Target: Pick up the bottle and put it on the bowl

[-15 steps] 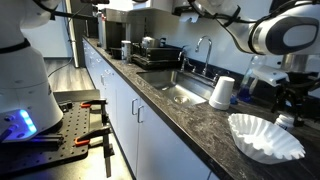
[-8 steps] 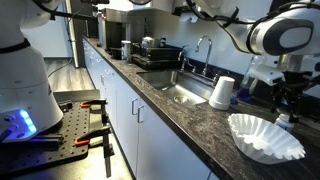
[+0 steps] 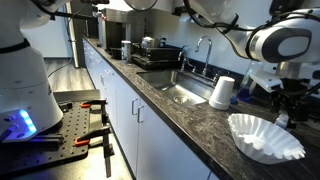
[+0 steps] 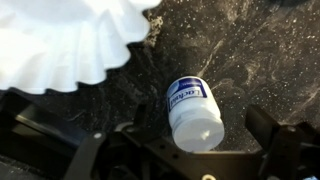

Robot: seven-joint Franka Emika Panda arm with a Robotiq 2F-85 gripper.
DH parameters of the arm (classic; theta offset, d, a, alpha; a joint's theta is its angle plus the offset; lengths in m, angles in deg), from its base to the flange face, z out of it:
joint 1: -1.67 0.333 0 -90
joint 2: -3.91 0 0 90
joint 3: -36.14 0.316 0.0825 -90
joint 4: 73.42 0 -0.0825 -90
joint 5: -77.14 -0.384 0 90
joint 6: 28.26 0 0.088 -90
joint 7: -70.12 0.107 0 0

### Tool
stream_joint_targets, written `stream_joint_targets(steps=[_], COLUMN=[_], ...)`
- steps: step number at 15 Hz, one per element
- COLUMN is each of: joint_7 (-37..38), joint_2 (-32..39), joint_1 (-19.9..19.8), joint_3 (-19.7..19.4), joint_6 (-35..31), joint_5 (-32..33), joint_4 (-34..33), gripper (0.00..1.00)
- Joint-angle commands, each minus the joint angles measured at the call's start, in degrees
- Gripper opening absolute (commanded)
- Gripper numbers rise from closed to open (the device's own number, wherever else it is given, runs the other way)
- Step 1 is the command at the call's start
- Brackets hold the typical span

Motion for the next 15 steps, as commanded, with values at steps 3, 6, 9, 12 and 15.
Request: stream_joint_targets(steps=[3,6,9,12,15], joint_7=[-1.1,-1.1,-1.4,-2.1,-2.9], joint_2=[2.6,4.0,5.2,6.1,5.9], joint_1=[-1.2,-1.6,-2.1,-2.7,-3.2], joint_3=[1.3,1.9,2.4,3.2,3.9], joint_6=[2.0,2.5,3.1,3.4,3.1], joint_5=[-0.8,-0.8,-0.9,-1.0,-0.9], joint_4=[-4.7,-6.2,-8.0,-9.5,-10.2], gripper=[1.0,1.0,0.74,0.51,0.29])
